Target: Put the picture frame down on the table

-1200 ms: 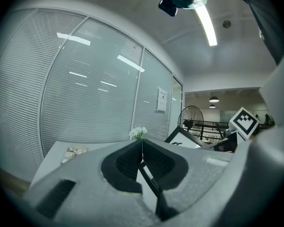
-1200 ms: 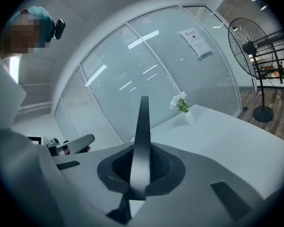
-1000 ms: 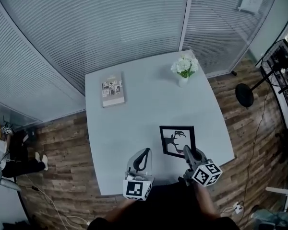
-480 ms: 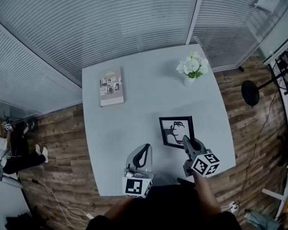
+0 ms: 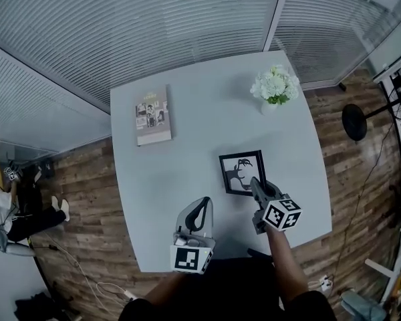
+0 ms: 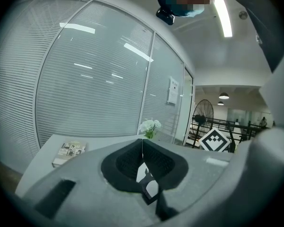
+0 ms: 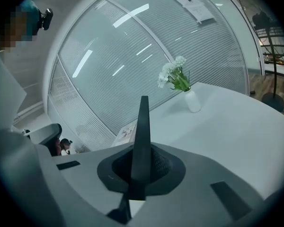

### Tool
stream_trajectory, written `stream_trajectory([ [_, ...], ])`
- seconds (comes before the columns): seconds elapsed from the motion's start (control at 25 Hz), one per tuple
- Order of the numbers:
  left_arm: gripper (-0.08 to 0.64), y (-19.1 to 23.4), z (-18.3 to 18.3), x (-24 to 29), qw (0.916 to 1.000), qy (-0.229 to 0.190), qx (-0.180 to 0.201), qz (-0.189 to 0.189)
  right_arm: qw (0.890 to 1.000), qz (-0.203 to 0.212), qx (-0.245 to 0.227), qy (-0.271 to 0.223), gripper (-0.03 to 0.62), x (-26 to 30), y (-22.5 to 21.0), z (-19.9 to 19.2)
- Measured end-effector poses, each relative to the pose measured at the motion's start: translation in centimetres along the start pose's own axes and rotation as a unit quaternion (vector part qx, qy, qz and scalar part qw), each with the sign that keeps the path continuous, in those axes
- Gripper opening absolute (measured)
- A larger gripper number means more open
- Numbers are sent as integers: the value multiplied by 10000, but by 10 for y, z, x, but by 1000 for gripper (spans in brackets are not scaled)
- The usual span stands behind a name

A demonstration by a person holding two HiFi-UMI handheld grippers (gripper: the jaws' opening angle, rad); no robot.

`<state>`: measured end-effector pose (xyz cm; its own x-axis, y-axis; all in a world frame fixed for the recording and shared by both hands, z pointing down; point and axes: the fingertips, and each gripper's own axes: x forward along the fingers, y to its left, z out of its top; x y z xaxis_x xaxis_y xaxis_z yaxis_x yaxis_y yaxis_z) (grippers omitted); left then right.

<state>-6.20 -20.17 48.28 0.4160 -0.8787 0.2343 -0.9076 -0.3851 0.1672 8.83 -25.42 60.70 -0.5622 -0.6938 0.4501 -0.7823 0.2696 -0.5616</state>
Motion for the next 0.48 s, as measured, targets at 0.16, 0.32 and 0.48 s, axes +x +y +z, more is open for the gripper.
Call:
stream_trajectory([
  [0.16, 17, 6, -2, 5, 9999, 9, -55, 118, 9998, -73, 6, 174, 18, 15, -14, -9],
  [0.32, 17, 13, -4, 9, 9998, 40, -89, 189, 9994, -118, 179, 278, 18, 26, -26, -16],
  [0.48, 17, 18, -6, 12, 9997, 65, -102, 231, 9988, -113, 289, 368, 18, 33, -31, -22],
])
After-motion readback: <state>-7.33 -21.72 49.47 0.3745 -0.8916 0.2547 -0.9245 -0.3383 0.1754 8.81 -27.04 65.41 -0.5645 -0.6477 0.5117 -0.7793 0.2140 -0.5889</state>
